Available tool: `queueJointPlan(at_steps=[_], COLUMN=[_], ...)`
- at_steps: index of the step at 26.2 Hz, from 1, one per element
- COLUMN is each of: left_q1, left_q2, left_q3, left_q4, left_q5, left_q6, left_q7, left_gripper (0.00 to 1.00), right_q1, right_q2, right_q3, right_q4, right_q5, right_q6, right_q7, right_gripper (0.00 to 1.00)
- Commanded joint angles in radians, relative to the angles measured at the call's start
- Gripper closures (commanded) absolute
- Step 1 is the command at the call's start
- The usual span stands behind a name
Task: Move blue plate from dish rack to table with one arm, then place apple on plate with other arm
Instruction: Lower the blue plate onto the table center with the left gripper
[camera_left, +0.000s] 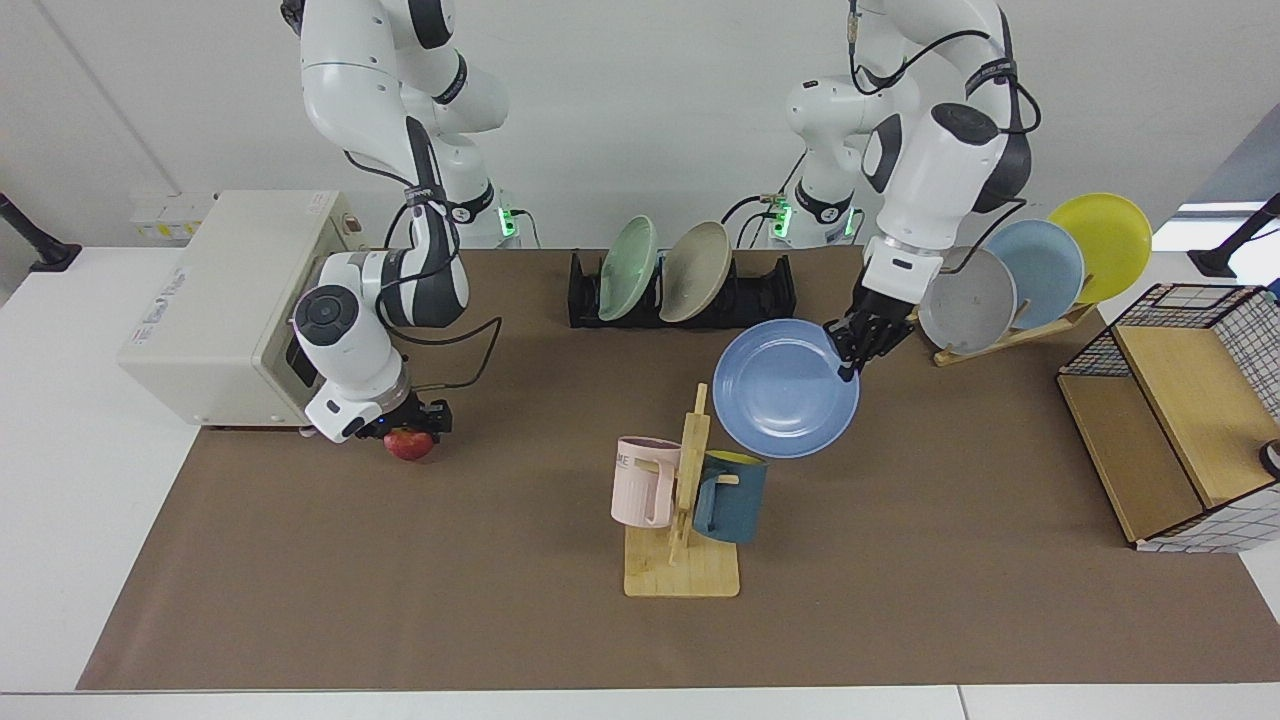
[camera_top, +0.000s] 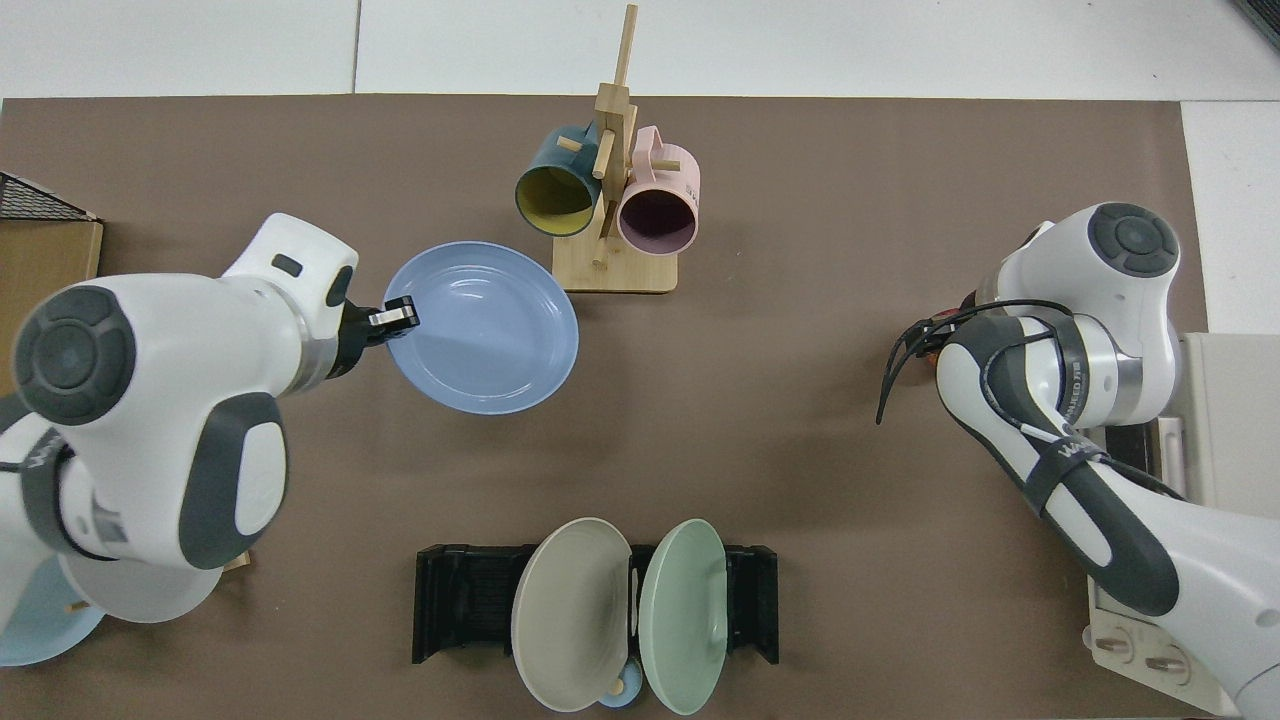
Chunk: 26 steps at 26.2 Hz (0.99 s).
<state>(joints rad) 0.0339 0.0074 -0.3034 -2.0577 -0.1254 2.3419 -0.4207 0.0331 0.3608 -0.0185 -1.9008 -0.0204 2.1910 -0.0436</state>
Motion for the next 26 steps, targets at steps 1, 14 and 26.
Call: queueJointPlan(at_steps=[1, 14, 26], left_q1=[-0.089, -0.167, -0.174], left_q2=[0.112, 0.14, 0.138], left_q3=[0.001, -0.028, -0.053], left_q4=[-0.056, -0.148, -0.206], left_q5=[-0.031, -0.072, -0.072], left_q6=[0.18, 0.3, 0.35], left_q7=[-0.016, -0.036, -0.032], left_gripper=[1.0, 1.0, 1.0], right_q1=[-0.006, 0.004, 0.004], right_q2=[-0.028, -0.196, -0.201], right_q3=[0.009, 0.014, 0.014], right_q4=[0.077, 0.117, 0.123], right_q5=[-0.013, 0.007, 0.007], right_q6=[-0.109, -0.269, -0.269], right_q7=[-0.025, -0.024, -0.018], right_gripper=[1.0, 1.0, 1.0])
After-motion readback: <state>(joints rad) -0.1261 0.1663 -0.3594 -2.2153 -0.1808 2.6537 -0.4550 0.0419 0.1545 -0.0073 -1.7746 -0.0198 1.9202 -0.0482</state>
